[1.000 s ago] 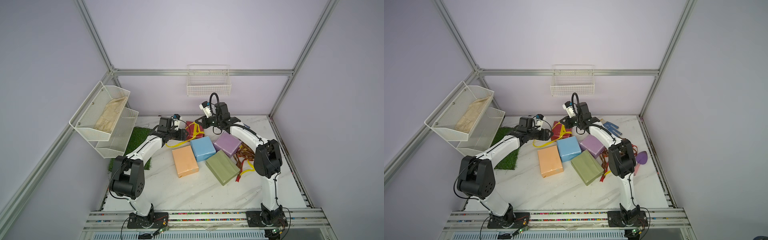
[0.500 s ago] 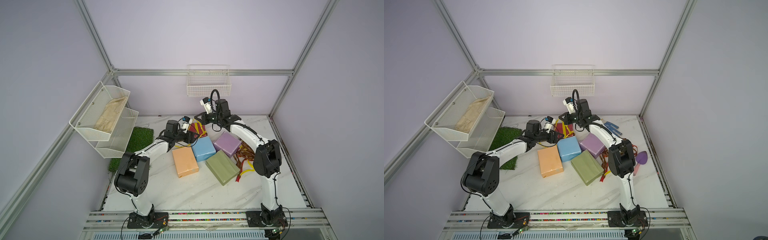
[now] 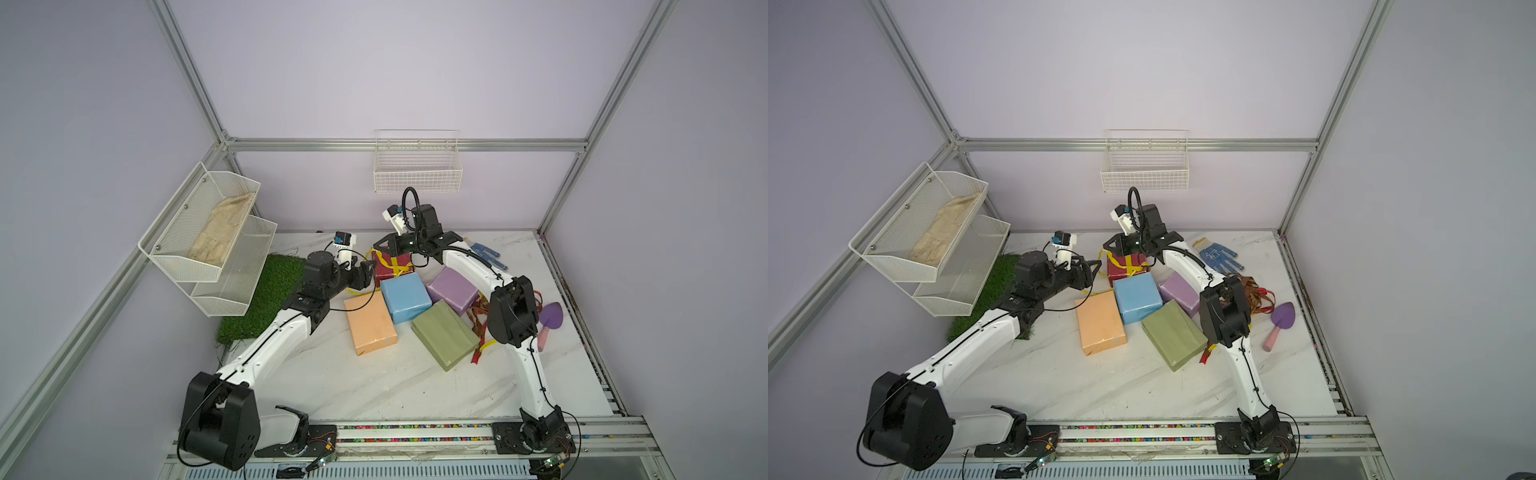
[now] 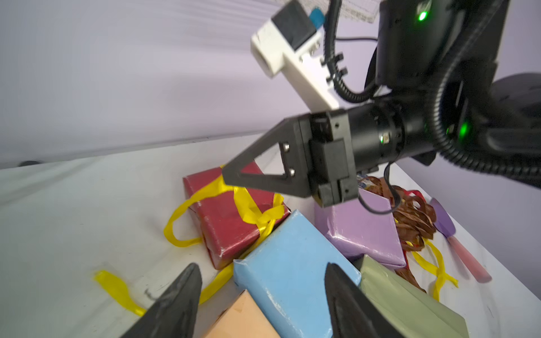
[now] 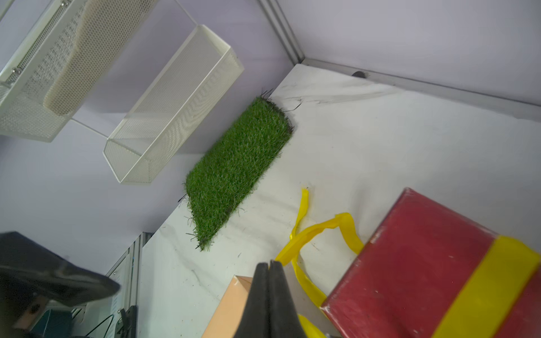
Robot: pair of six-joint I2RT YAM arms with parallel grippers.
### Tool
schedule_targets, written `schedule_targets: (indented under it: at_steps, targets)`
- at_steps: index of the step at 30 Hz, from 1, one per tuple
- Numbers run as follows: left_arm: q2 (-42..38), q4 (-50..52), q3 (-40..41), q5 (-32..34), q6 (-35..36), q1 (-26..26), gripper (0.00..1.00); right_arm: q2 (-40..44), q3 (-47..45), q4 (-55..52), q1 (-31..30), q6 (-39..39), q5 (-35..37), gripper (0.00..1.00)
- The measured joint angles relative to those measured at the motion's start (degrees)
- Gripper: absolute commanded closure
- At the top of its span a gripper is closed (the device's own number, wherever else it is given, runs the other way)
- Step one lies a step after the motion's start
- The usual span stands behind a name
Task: Untie the ribbon bows on the gift boxes
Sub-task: Untie the ribbon from the gift box.
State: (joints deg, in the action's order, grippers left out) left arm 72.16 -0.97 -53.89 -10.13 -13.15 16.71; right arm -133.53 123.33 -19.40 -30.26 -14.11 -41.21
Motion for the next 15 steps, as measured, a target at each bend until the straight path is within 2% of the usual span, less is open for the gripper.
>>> schedule_targets:
  at_steps: [5, 11, 14, 15]
  targets:
    - [-3.69, 6.25, 0.00, 7.89, -1.36, -0.94, 0.31, -0.83, 1.18, -1.42, -3.74, 1.01, -4.81, 1.00]
    - [-7.08, 9.97, 0.00, 12.39, -2.36, -1.49, 0.31, -0.83, 0.85, -0.44, -5.20, 0.92, -8.04, 0.98]
    - [-7.87, 10.45, 0.00, 13.25, -2.60, -1.68, 0.30, -0.83, 0.85, -1.95, -4.81, 2.38, -5.29, 0.65]
    - [-7.93, 10.56, 0.00, 13.40, -2.69, -1.70, 0.31, -0.83, 0.85, -2.51, -4.79, 3.23, -3.28, 0.60]
